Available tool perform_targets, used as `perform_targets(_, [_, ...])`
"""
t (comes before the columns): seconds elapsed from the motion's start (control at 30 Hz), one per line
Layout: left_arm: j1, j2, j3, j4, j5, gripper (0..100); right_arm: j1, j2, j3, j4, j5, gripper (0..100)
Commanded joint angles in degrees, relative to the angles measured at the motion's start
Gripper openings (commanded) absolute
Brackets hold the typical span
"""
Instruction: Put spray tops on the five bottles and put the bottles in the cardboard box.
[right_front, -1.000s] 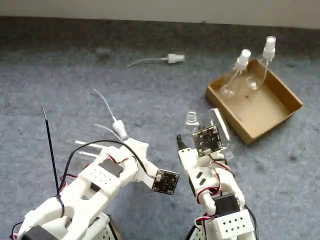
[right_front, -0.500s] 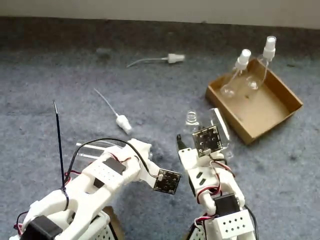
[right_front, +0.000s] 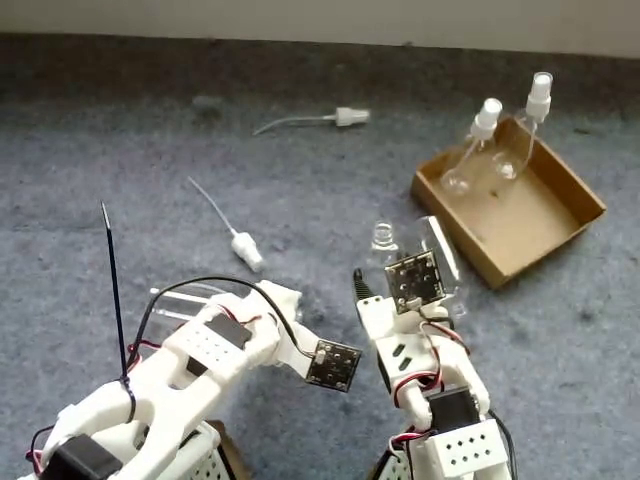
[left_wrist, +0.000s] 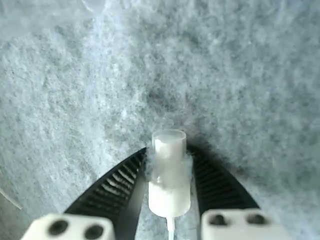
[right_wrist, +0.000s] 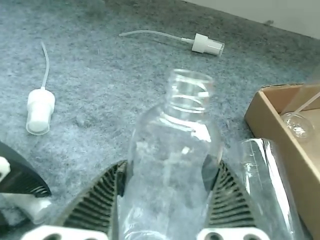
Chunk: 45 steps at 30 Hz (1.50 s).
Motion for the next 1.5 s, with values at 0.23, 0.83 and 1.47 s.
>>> perform_targets(0.23, [-0.1,0.8,-1.1,6.5,0.8,4,0.7,-0.8,1.2,-1.9,-0.4,7.3])
perform_targets(0.83, [-0.1,0.8,-1.3,9.2,0.8,4,0.7,-0.8,1.2,-1.9,-0.4,7.3])
perform_targets(1.47, [-0.1,0.8,-8.7,15.9,0.5,4,0.7,-0.8,1.2,-1.9,-0.3,7.3])
